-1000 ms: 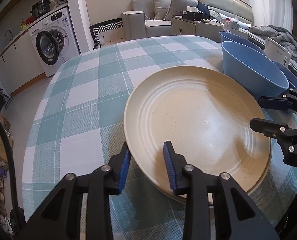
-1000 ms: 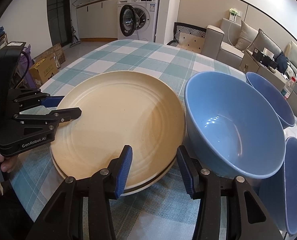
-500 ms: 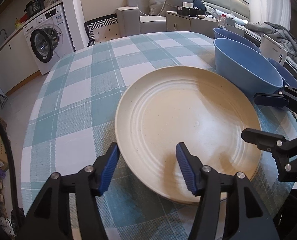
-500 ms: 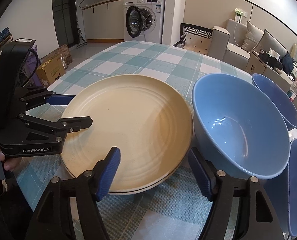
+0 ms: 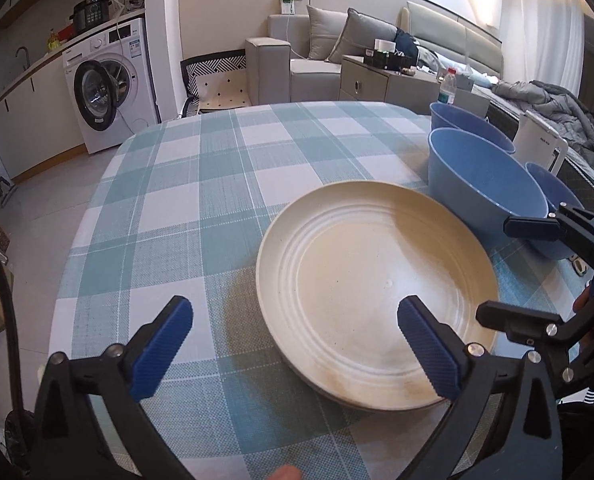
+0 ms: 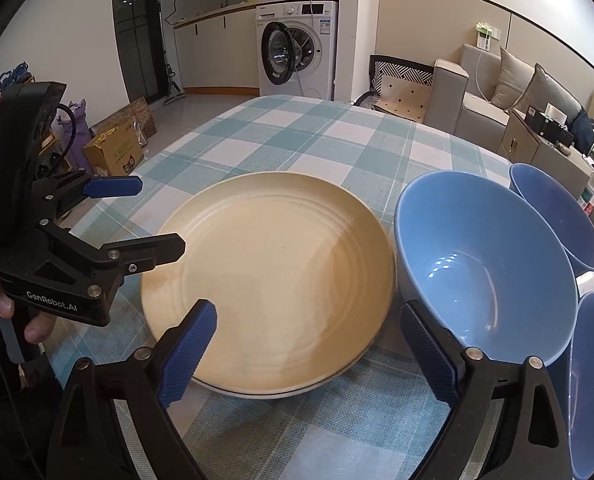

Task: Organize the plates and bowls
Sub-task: 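Move both open tools away from the plate stack toward the blue bowls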

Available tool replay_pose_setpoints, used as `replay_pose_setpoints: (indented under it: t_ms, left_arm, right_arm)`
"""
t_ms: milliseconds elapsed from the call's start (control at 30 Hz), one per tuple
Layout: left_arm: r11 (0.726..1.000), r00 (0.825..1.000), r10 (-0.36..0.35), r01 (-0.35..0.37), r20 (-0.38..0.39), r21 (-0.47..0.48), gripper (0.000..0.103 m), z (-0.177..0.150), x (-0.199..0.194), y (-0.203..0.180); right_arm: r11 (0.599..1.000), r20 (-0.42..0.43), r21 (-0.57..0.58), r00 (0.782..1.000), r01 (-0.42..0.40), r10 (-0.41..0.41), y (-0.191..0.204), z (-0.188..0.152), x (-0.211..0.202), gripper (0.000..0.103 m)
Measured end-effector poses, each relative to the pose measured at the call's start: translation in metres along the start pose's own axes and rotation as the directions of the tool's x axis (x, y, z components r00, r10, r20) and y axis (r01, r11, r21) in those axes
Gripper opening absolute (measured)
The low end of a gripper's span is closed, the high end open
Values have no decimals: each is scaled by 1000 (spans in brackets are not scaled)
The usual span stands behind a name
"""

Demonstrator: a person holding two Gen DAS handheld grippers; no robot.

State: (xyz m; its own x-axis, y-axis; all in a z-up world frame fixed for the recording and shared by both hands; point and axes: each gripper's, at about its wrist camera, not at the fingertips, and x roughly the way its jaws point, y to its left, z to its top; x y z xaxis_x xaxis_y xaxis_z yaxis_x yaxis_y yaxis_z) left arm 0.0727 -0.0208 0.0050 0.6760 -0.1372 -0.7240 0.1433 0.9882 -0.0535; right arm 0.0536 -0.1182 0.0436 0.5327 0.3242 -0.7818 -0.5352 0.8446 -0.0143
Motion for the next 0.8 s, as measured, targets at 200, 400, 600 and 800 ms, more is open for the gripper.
replay_pose_setpoints:
  t_ms: [200,400,600,800]
  left_arm:
    - [1000,1000,-18,18,16,-11,103,2,-3,1]
    - [999,999,-34,35,17,-19,103,4,-2,-2]
    - [999,998,-44,45,36,-28,103,8,-3,-7]
    - [999,995,-43,45,95,-11,103,12,-9,-12]
  right_arm:
    - [1000,-6,7,1000,18,-18,2,0,-2,102]
    - [999,11,23,1000,29,-30,0,-2,-9,102]
    - [998,50,44,998,45,-47,-4,-5,-19,102]
    - [995,79,72,994,64,-70,-12,-6,-29,102]
